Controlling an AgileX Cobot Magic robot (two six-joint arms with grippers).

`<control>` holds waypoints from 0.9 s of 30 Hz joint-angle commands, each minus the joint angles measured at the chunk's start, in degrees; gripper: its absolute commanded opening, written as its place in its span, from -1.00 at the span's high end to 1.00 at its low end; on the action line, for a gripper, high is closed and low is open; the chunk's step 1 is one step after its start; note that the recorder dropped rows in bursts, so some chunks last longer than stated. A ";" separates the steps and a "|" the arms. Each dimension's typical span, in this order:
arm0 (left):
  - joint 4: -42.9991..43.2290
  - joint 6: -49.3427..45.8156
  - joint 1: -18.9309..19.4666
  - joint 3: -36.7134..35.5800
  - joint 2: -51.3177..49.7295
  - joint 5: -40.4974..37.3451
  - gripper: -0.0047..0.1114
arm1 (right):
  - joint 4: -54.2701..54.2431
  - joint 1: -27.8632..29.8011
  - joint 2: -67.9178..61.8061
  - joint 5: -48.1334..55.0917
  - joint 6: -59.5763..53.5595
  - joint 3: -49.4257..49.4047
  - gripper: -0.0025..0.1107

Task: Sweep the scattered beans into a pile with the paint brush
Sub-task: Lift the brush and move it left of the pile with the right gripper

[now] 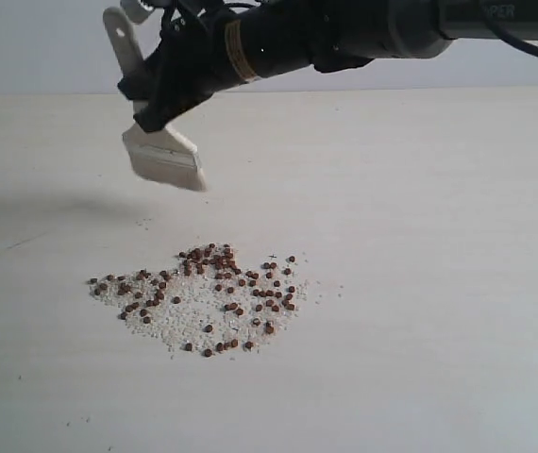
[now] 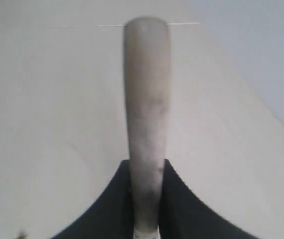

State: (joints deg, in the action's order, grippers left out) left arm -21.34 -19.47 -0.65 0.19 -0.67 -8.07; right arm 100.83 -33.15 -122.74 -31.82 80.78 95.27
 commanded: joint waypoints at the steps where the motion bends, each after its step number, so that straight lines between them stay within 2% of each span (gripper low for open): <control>1: -0.25 0.36 -0.25 -0.19 0.32 0.04 0.92 | -0.88 -2.94 3.77 14.63 15.20 0.11 0.96; 6: -0.25 0.36 -0.25 -0.19 0.32 0.04 0.92 | -0.88 -9.84 8.35 28.72 27.99 -5.81 0.96; 9: -0.25 0.36 -0.25 -0.19 0.32 0.04 0.92 | -0.88 -12.09 10.23 31.82 29.00 -9.73 0.96; 11: -0.25 0.36 -0.25 -0.19 0.32 0.04 0.92 | -1.16 -14.66 13.33 38.46 28.90 -14.76 0.96; 13: -0.25 0.36 -0.25 -0.19 0.32 0.04 0.92 | -4.90 -16.50 15.61 46.56 27.59 -18.71 0.96; 16: -0.25 0.36 -0.25 -0.19 0.32 0.04 0.92 | -17.13 -20.68 19.83 63.62 23.62 -23.85 0.96; 20: -0.25 0.36 -0.25 -0.19 0.32 0.04 0.92 | -17.44 -23.79 21.27 63.27 29.93 -26.38 0.96; 22: -0.25 0.36 -0.25 -0.19 0.32 0.04 0.92 | -13.87 -25.77 21.27 62.87 34.73 -26.38 0.96; 23: -0.25 0.36 -0.25 -0.19 0.32 0.04 0.92 | -7.58 -26.90 21.27 62.87 41.31 -26.38 0.96; 27: -0.25 0.36 -0.25 -0.19 0.32 0.04 0.92 | -4.74 -29.17 21.27 65.12 41.17 -25.23 0.96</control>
State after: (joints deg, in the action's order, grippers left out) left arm -21.34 -19.47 -0.65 0.19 -0.67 -8.07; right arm 93.72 -61.81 -102.16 31.77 121.16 69.15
